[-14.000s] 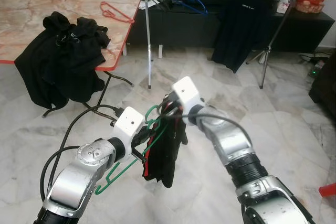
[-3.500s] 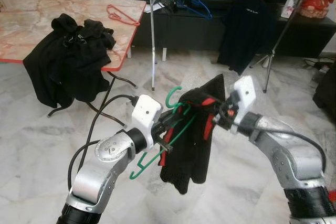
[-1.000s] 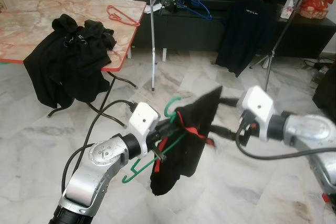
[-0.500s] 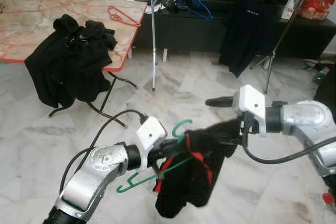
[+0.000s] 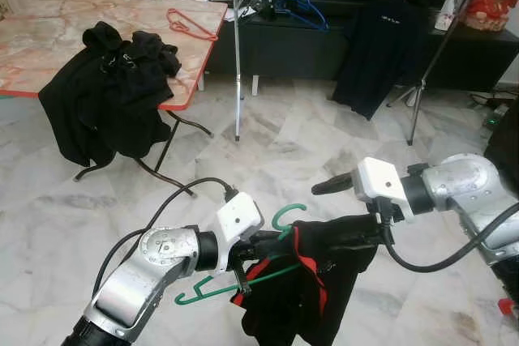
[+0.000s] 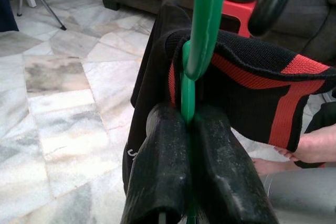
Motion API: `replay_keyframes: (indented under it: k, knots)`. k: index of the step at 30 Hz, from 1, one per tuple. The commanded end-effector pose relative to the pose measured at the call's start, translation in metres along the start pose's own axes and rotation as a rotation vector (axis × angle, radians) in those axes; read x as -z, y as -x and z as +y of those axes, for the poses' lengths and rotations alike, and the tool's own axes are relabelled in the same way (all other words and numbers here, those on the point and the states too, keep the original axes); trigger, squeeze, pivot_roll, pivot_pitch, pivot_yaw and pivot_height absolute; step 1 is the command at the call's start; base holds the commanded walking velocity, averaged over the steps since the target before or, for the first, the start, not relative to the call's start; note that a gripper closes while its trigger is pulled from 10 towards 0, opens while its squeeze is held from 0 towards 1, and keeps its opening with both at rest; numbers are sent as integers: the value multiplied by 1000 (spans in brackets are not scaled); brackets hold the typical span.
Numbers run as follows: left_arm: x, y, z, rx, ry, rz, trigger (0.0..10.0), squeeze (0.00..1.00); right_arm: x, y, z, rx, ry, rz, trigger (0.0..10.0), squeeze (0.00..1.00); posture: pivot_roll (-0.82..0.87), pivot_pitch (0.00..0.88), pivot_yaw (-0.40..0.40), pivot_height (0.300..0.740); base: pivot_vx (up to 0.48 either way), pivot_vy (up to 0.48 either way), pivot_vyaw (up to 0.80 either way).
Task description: Hang hanger
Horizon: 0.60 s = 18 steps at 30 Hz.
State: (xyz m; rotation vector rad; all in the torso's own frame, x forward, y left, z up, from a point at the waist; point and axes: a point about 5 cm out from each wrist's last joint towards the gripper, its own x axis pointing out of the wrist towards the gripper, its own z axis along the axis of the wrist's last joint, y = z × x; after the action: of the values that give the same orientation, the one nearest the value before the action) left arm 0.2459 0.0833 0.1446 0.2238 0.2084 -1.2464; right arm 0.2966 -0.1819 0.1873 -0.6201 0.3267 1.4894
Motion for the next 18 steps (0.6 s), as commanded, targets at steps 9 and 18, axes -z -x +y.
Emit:
replay_keyframes:
  k: [9, 18]
  knots:
    - [-16, -3, -1, 36, -60, -30, 10000, 0, -7, -7, -12, 9, 79, -1, 10000, 0, -8, 0, -107, 716, 0, 0, 0]
    - [-20, -4, -3, 54, -71, -32, 10000, 0, 6, -14, 3, -126, 81, 69, 10000, 0, -9, 0, -112, 716, 0, 0, 0]
